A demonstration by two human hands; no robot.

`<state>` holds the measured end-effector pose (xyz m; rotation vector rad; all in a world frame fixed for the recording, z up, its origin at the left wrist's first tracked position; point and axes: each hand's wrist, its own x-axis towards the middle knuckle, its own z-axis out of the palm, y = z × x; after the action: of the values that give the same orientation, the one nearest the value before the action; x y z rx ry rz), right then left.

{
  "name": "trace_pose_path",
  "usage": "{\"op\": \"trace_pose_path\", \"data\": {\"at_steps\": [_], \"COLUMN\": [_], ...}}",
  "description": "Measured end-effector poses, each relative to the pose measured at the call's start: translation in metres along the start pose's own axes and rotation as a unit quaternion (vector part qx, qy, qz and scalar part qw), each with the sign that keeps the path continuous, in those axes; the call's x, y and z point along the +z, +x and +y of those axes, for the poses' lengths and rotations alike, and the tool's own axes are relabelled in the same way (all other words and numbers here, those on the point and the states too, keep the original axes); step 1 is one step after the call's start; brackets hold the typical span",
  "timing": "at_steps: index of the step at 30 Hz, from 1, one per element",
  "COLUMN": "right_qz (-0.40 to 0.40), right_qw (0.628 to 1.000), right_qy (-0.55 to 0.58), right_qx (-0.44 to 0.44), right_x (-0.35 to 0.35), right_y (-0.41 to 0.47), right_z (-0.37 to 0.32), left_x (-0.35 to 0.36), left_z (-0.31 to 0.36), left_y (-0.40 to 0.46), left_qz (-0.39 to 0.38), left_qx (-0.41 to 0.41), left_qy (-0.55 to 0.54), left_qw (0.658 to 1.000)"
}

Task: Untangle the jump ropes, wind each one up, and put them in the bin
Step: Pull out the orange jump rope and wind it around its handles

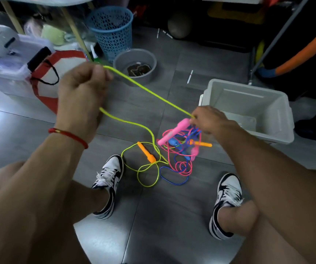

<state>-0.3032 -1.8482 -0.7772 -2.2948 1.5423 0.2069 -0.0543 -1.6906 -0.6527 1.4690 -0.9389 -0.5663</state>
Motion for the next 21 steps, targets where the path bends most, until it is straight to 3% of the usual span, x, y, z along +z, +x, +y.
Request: {"op": "trace_pose_path", "data": {"at_steps": [2, 5, 7, 9, 11, 13, 15, 17, 19, 21], "right_qz": [0.059, 0.117, 0.128, 0.144, 0.176, 0.189, 0.192, 0.19, 0.173, 0.15], "right_qw": [0.998, 0.992, 0.99, 0.988, 0.983, 0.978, 0.976, 0.975, 0.975, 0.974], "right_qy": [0.014, 0.046, 0.061, 0.049, 0.051, 0.051, 0.031, -0.004, -0.029, -0.06], "right_qx": [0.008, 0.019, 0.018, 0.005, -0.026, -0.066, -0.097, -0.117, -0.136, -0.161], "right_x": [-0.014, -0.042, -0.058, -0.07, -0.079, -0.088, -0.092, -0.091, -0.089, -0.088], "right_y": [0.004, 0.003, 0.0, -0.006, -0.011, -0.018, -0.025, -0.032, -0.037, -0.042], "right_z": [0.004, 0.001, -0.002, -0.005, -0.006, -0.008, -0.012, -0.018, -0.026, -0.031], "left_x": [-0.015, -0.025, -0.019, -0.005, 0.007, 0.02, 0.04, 0.063, 0.081, 0.09], "left_z": [-0.012, -0.029, -0.034, -0.031, -0.031, -0.034, -0.038, -0.031, -0.023, -0.019], "left_y": [0.011, 0.016, 0.009, -0.001, -0.005, -0.005, -0.006, -0.007, -0.009, -0.009], "left_qz": [0.028, -0.133, -0.282, -0.383, -0.421, -0.397, -0.32, -0.267, -0.248, -0.259], "left_qx": [-0.027, -0.135, -0.205, -0.236, -0.232, -0.199, -0.147, -0.139, -0.163, -0.147], "left_qy": [0.183, 0.412, 0.496, 0.546, 0.549, 0.525, 0.442, 0.278, 0.122, 0.082], "left_qw": [0.982, 0.891, 0.795, 0.707, 0.683, 0.726, 0.825, 0.912, 0.947, 0.951]}}
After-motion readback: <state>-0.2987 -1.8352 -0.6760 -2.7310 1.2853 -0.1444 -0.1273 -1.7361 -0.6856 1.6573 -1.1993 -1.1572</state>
